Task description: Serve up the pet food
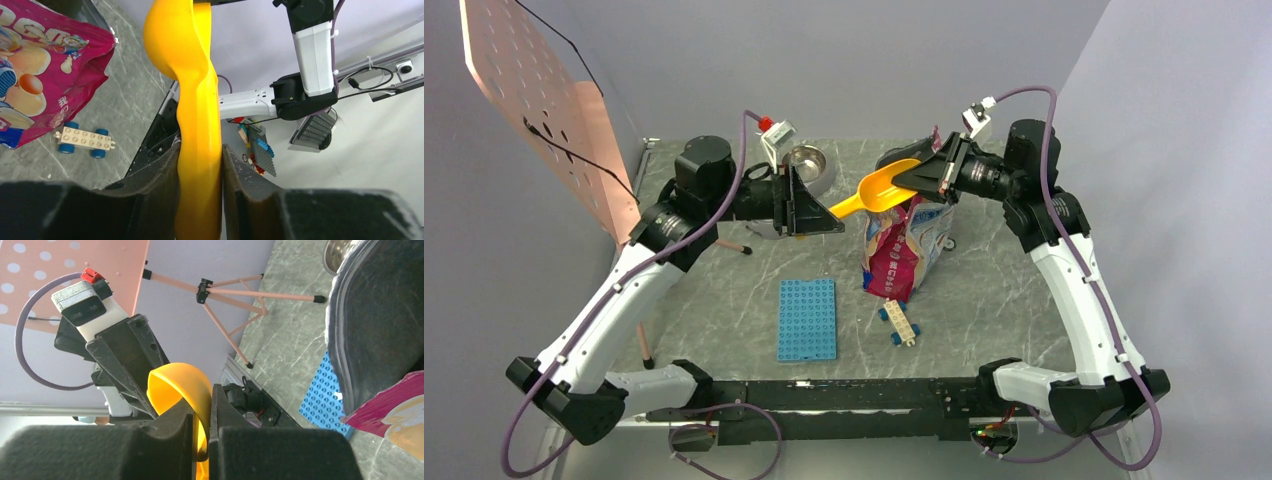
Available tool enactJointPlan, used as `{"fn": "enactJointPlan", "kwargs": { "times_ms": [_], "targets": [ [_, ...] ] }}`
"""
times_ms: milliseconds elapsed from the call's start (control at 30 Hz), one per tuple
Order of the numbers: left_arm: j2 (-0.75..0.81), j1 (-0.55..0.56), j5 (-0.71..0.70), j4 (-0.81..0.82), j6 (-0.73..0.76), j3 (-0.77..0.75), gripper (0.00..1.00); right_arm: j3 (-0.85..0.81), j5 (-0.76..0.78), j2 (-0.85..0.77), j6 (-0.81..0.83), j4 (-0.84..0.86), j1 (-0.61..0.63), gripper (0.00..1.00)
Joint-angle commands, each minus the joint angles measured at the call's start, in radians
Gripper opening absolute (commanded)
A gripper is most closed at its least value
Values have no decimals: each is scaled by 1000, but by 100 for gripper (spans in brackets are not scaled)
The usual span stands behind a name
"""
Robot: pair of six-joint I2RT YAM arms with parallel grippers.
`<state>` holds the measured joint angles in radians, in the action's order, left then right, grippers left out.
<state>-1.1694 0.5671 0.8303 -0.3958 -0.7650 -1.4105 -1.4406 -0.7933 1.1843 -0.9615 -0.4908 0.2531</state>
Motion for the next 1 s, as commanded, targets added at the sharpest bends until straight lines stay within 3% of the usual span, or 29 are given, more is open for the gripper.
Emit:
{"fn": "enactJointPlan", "kwargs": {
  "times_ms": [0, 100, 300, 400, 667, 800, 833, 867, 900, 967],
  "targets": [
    [1, 2, 57, 35, -7, -17, 33, -52, -26, 15, 20, 31, 4, 0],
    [8, 4, 41, 117, -64, 10, 36, -55, -37, 15, 40, 16, 4, 0],
    [-15, 4, 31, 112, -68, -14, 48, -46, -58, 10, 61, 1, 6, 0],
    [-22, 4, 53, 113, -67, -21, 48, -45, -49, 5, 68, -12, 6, 0],
    [-55, 20, 86, 44, -38, -49, 34, -23, -47, -2, 25, 40, 18, 0],
    [-58, 30, 50, -12, 10, -80, 7, -46, -31, 7, 44, -3, 28, 0],
    [-60, 30, -12, -88, 48, -118, 0, -74, 1, 21, 105, -72, 28, 2],
    [-68, 31, -81, -177, 105, -171, 0, -158, 67, 39, 177, -186, 25, 19],
    [-78, 30, -158, -273, 148, -223, 0, -232, 178, 60, 245, -358, 23, 41],
    [-87, 31, -282, -392, 197, -296, 0, -333, 409, 86, 319, -524, 23, 66]
  ]
}}
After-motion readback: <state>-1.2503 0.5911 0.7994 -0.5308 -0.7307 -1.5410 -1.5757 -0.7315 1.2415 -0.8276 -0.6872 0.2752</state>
